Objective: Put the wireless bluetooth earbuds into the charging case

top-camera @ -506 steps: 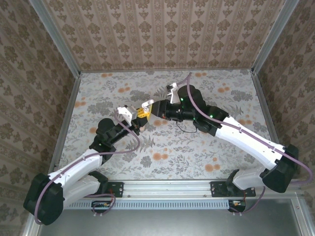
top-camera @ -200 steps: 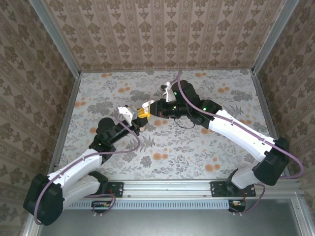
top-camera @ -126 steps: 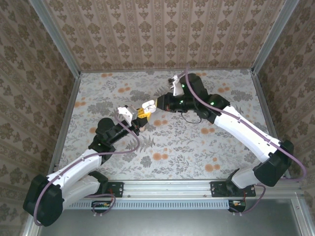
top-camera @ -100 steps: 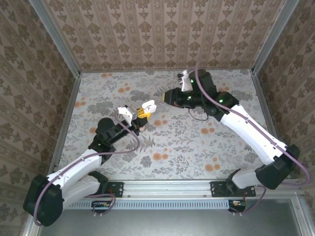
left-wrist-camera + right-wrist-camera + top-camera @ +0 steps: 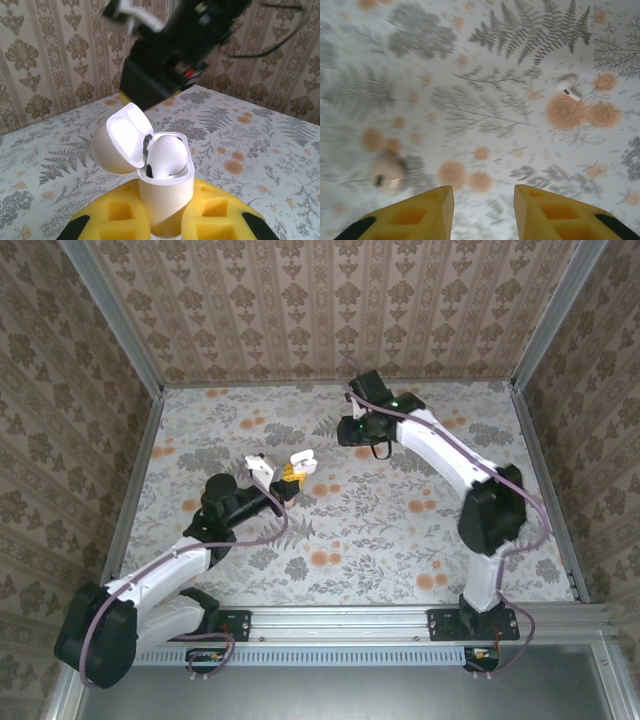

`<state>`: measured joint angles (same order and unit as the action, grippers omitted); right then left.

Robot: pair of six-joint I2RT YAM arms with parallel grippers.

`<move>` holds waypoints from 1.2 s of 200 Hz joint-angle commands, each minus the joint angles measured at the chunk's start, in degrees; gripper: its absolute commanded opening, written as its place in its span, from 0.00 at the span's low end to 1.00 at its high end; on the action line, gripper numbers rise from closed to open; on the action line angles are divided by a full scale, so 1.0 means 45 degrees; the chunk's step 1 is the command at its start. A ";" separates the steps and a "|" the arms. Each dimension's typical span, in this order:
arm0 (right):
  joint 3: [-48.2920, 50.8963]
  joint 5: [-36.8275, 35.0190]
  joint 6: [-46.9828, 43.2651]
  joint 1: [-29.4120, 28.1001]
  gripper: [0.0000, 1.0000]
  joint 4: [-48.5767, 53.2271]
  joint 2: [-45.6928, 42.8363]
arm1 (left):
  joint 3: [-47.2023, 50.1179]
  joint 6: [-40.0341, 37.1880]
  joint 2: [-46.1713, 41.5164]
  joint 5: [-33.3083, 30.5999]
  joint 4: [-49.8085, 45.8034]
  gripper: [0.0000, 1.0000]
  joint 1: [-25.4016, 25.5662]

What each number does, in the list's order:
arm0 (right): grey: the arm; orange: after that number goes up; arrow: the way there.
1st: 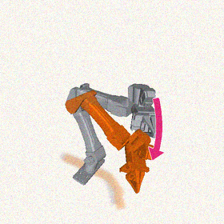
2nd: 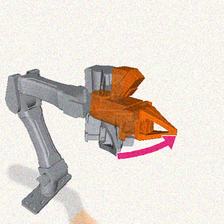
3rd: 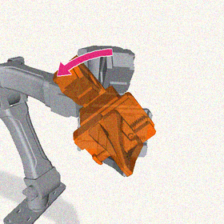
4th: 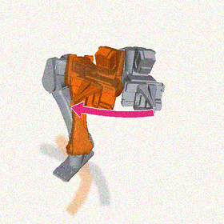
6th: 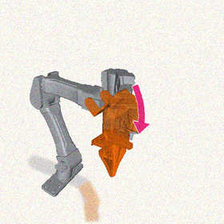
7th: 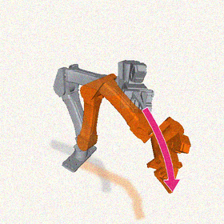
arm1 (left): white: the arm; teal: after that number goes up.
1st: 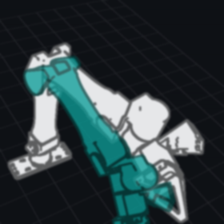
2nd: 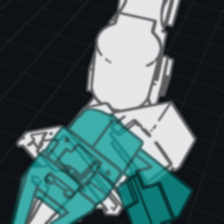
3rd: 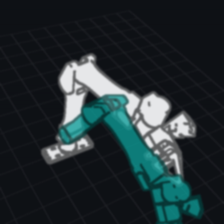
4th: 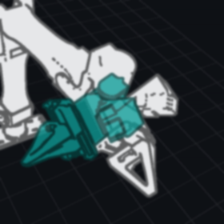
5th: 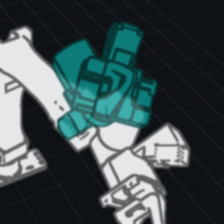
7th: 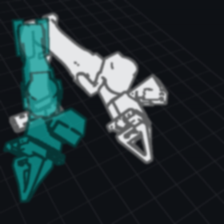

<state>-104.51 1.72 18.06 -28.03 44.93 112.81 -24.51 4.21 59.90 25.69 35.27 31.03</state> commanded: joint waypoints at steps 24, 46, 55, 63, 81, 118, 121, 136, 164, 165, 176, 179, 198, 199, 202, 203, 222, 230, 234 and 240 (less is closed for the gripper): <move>-0.4773 -0.2216 -0.2917 0.0183 0.39 0.3083 0.4139 | -0.0588 -0.0272 0.0358 0.0403 0.0054 0.00 -0.0416; -0.7064 -0.2479 -0.3337 0.0320 0.40 0.4117 0.6013 | -0.0571 -0.0288 0.0511 0.0395 0.0054 0.00 -0.0569; -0.7773 -0.2573 -0.3437 0.0368 0.40 0.4375 0.6575 | -0.0571 -0.0278 0.0589 0.0421 0.0073 0.00 -0.0641; -0.8253 -0.2639 -0.3537 0.0406 0.41 0.4510 0.6978 | -0.0564 -0.0278 0.0649 0.0438 0.0073 0.00 -0.0701; -0.8819 -0.2837 -0.3736 0.0501 0.42 0.4498 0.7578 | -0.0549 -0.0237 0.0775 0.0528 0.0132 0.00 -0.0856; -0.9097 -0.3057 -0.3916 0.0768 0.43 0.4372 0.8216 | -0.0512 -0.0176 0.0908 0.0618 0.0198 0.00 -0.1016; -0.9085 -0.3040 -0.3917 0.0788 0.43 0.4355 0.8239 | -0.0510 -0.0178 0.0908 0.0609 0.0191 0.00 -0.1016; -0.9085 -0.2951 -0.3965 0.0809 0.43 0.4275 0.8364 | -0.0479 -0.0182 0.0927 0.0637 0.0208 0.00 -0.1016; -0.9099 -0.2848 -0.4014 0.0819 0.44 0.4108 0.8634 | -0.0471 -0.0139 0.1052 0.0648 0.0267 0.00 -0.1017; -0.9100 -0.2845 -0.4014 0.0819 0.44 0.4103 0.8647 | -0.0471 -0.0137 0.1048 0.0653 0.0278 0.00 -0.1026; -0.9129 -0.2809 -0.4014 0.0819 0.44 0.4084 0.8731 | -0.0487 -0.0087 0.1081 0.0677 0.0326 0.00 -0.1016; -0.9148 -0.2804 -0.4024 0.0819 0.44 0.4096 0.8740 | -0.0490 -0.0079 0.1086 0.0672 0.0325 0.00 -0.1016; -0.9166 -0.2808 -0.4048 0.0838 0.44 0.4078 0.8889 | -0.0491 -0.0055 0.1103 0.0706 0.0332 0.00 -0.1024; -0.9172 -0.2806 -0.4061 0.0838 0.44 0.4079 0.8892 | -0.0491 -0.0056 0.1103 0.0711 0.0330 0.00 -0.1020; -0.9177 -0.2803 -0.4069 0.0839 0.44 0.4069 0.8912 | -0.0493 -0.0034 0.1098 0.0716 0.0327 0.00 -0.1021; -0.9168 -0.2803 -0.4071 0.0839 0.44 0.4074 0.8923 | -0.0492 -0.0026 0.1101 0.0716 0.0327 0.00 -0.1018; -0.9171 -0.2839 -0.4172 0.0855 0.43 0.4033 0.9059 | -0.0492 -0.0018 0.1091 0.0735 0.0317 0.00 -0.1026; -0.9177 -0.2888 -0.4212 0.0858 0.43 0.4041 0.9105 | -0.0505 -0.0002 0.1102 0.0753 0.0325 0.00 -0.1016; -0.9168 -0.2910 -0.4233 0.0857 0.43 0.4051 0.9119 | -0.0499 0.0002 0.1101 0.0745 0.0320 0.00 -0.1016; -0.9168 -0.2935 -0.4236 0.0847 0.42 0.4074 0.9128 | -0.0504 0.0017 0.1093 0.0762 0.0308 0.00 -0.1030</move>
<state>-143.96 -10.15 0.51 -24.21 61.93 151.92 -24.95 4.23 64.77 27.51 35.35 26.85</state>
